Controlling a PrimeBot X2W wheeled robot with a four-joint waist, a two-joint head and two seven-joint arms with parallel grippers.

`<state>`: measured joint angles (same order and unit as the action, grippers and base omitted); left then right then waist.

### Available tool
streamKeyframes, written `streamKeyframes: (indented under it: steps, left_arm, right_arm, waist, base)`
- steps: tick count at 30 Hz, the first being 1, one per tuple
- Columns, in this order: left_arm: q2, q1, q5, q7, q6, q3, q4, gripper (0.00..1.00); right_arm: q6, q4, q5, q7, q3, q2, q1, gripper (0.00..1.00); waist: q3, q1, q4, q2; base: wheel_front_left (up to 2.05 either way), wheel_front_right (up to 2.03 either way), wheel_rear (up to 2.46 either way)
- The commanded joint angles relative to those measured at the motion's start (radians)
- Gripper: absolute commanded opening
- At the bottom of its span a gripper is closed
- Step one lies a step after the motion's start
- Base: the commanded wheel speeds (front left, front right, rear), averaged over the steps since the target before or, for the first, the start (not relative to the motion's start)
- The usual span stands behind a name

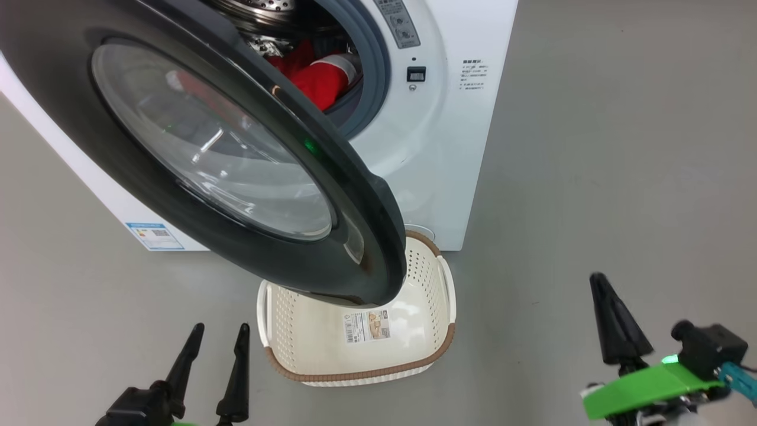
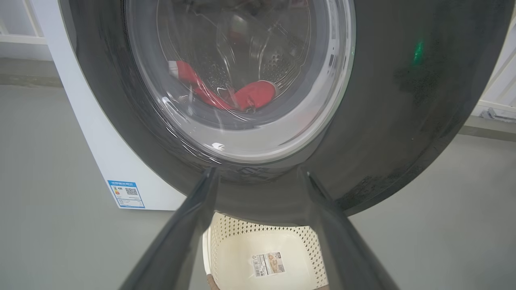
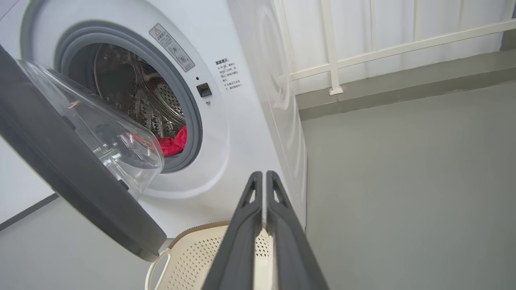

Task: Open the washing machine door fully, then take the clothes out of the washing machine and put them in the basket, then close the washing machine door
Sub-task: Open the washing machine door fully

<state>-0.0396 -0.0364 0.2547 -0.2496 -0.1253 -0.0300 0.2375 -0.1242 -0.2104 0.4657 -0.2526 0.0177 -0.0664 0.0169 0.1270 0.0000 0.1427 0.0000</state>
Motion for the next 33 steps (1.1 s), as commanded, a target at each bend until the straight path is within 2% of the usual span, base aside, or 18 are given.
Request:
streamKeyframes:
  steps: [1, 8, 15, 21, 28, 33]
  left_arm:
    - [-0.011, -0.013, -0.002, -0.012, -0.005, 0.029, -0.025, 1.0]
    - [-0.011, -0.02, 0.006, -0.012, -0.005, 0.018, -0.025, 1.0]
    - [-0.011, -0.032, 0.016, -0.012, -0.005, 0.01, -0.026, 1.0]
    - [-0.011, -0.044, 0.025, -0.012, -0.005, -0.003, -0.024, 1.0]
    - [-0.011, -0.062, 0.039, -0.012, -0.005, -0.02, -0.016, 1.0]
    - [-0.011, -0.073, 0.047, -0.012, -0.005, -0.033, -0.011, 1.0]
  right_arm:
    - [-0.007, 0.032, 0.027, -0.009, 0.044, -0.016, 0.05, 0.0]
    - [-0.007, 0.083, 0.185, -0.009, 0.133, -0.026, 0.159, 0.0]
    - [-0.007, 0.089, 0.344, -0.009, 0.236, -0.064, 0.275, 0.0]
    - [-0.007, 0.065, 0.525, -0.009, 0.365, -0.126, 0.4, 0.0]
    - [-0.007, 0.04, 0.793, -0.002, 0.545, -0.233, 0.534, 0.0]
    - [-0.007, 0.045, 0.964, 0.085, 0.634, -0.294, 0.599, 0.0]
  waist:
    - [0.002, 0.0, 0.003, 0.0]
    - [0.013, 0.0, 0.019, 0.0]
    - [0.029, 0.0, 0.04, 0.0]
    - [0.05, 0.0, 0.064, 0.0]
    - [0.075, 0.0, 0.091, 0.0]
    - [0.09, 0.0, 0.107, 0.0]
  base:
    - [0.0, 0.0, 0.0]
    - [0.0, 0.0, 0.0]
    - [0.0, 0.0, 0.0]
    - [0.0, 0.0, 0.0]
    - [0.0, 0.0, 0.0]
    - [0.0, 0.0, 0.0]
